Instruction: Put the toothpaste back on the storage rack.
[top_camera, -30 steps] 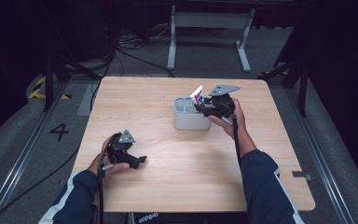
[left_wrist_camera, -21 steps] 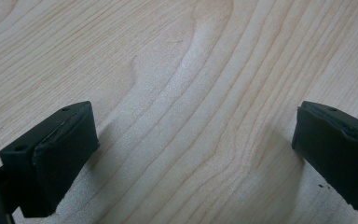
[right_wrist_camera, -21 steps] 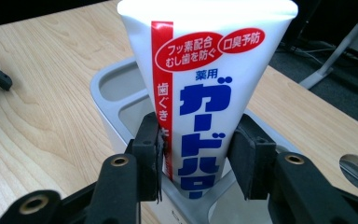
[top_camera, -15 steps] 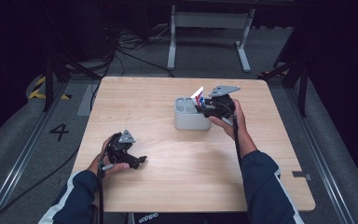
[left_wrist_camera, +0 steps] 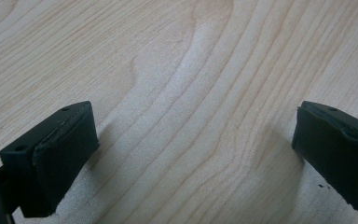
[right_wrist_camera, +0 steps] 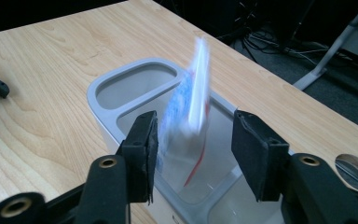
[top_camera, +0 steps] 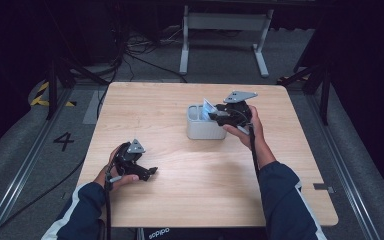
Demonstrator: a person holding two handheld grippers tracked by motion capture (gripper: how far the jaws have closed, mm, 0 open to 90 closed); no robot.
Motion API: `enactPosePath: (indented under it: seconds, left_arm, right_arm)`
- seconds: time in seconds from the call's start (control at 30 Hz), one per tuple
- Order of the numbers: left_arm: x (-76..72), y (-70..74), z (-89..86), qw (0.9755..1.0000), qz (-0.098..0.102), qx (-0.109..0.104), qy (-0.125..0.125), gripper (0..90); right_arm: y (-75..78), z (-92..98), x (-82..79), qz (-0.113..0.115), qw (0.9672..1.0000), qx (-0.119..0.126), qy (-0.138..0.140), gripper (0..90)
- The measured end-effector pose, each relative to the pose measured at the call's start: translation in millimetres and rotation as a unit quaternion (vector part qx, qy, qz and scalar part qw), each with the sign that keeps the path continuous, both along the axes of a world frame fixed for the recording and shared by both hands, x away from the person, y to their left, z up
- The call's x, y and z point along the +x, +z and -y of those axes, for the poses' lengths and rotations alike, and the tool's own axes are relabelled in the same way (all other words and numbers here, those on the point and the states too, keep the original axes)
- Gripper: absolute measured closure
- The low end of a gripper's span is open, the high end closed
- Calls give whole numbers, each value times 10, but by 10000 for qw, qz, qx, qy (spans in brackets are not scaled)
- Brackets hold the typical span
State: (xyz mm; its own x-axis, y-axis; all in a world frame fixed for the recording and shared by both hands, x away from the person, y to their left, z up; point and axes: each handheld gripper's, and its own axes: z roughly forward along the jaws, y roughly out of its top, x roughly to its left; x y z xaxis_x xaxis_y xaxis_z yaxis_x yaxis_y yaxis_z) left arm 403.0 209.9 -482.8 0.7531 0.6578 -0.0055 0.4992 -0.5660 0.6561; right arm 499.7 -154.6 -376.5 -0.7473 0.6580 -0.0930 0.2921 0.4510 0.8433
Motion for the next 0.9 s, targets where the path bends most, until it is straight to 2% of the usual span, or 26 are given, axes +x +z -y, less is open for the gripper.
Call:
enactPosePath:
  seconds: [0.37, 0.77, 0.9]
  left_arm:
    - [0, -2, 1, 10000, 12, -8, 9, 5]
    - [0, 0, 0, 10000, -1, 1, 1, 5]
    - [0, 0, 0, 10000, 0, -2, 0, 5]
  right_arm:
    - [110, 88, -107, 82, 10000, 48, -3, 457]
    - [213, 198, -328, 170, 9990, -420, 57, 412]
    - [253, 242, -376, 214, 9988, -427, 69, 410]
